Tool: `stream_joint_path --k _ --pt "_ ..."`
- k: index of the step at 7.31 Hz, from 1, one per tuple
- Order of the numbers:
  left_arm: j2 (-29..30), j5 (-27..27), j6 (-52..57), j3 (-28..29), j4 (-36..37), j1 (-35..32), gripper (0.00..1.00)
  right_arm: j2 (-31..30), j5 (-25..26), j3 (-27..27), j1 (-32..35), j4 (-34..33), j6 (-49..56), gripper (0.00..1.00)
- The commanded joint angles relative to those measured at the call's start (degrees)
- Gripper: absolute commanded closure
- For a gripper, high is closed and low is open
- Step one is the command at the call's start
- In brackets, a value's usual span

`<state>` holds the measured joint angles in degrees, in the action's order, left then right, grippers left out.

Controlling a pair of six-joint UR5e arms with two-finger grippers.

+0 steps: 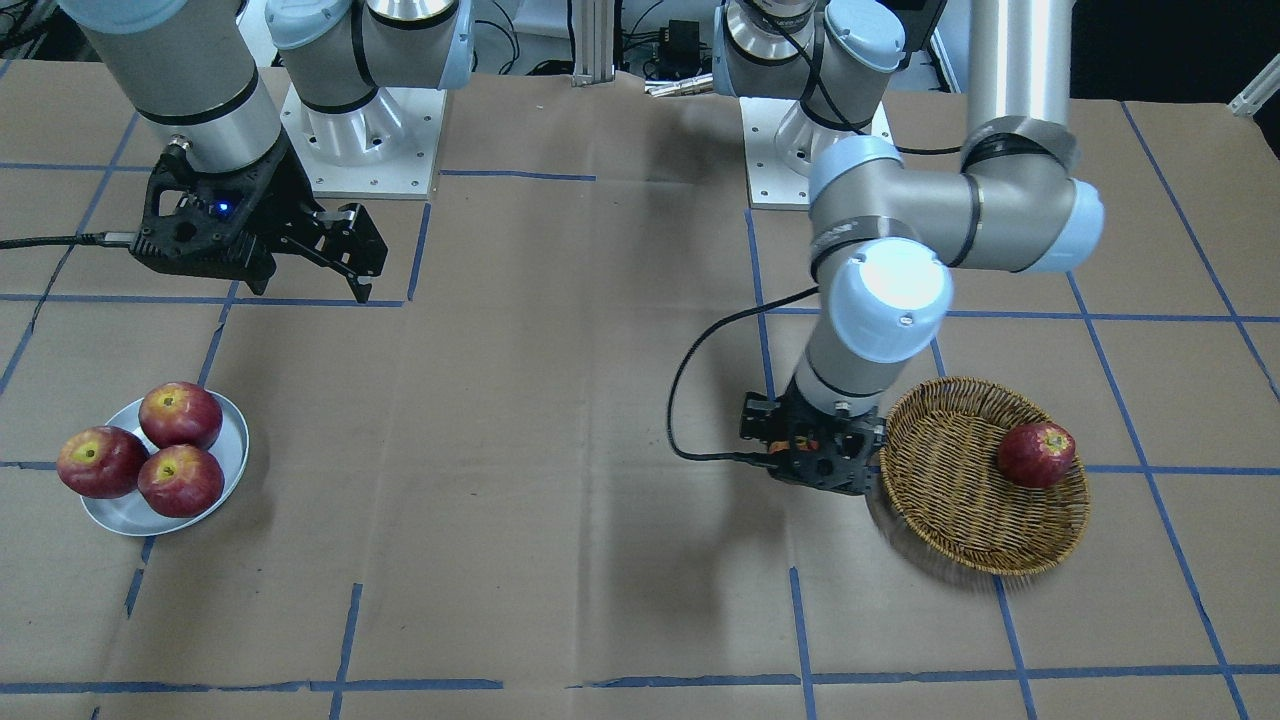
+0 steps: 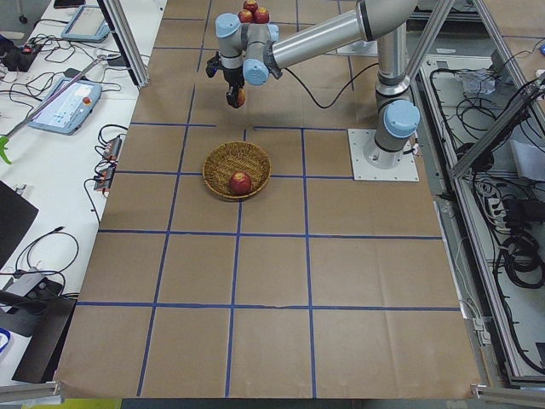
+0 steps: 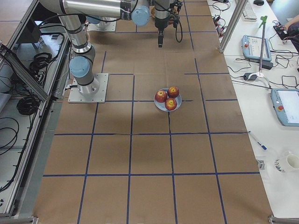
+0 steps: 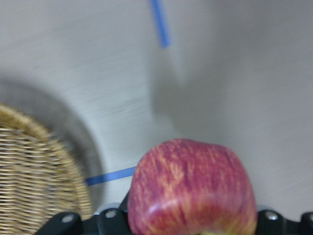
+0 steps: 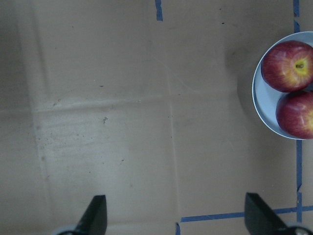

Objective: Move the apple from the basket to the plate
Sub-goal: 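Lift the yellow-red apple and carry it toward the table center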

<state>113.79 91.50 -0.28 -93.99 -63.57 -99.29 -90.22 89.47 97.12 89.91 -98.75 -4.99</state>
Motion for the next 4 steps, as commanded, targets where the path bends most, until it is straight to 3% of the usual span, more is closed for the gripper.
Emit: stream_joint_path --k 1,3,4 --pt "10.2 -0.4 -15.8 12.1 0.6 -11.3 0.72 0.0 0.0 0.0 0.0 0.0 0.0 0.0" --pt "18.3 0.2 -19.2 22.1 0.2 -17.6 0.72 0.0 0.0 0.0 0.0 0.0 0.1 0.0" --pt "19.1 0.0 -18.7 21.7 0.2 -18.3 0.72 0.0 0.0 0.0 0.0 0.0 0.0 0.0"
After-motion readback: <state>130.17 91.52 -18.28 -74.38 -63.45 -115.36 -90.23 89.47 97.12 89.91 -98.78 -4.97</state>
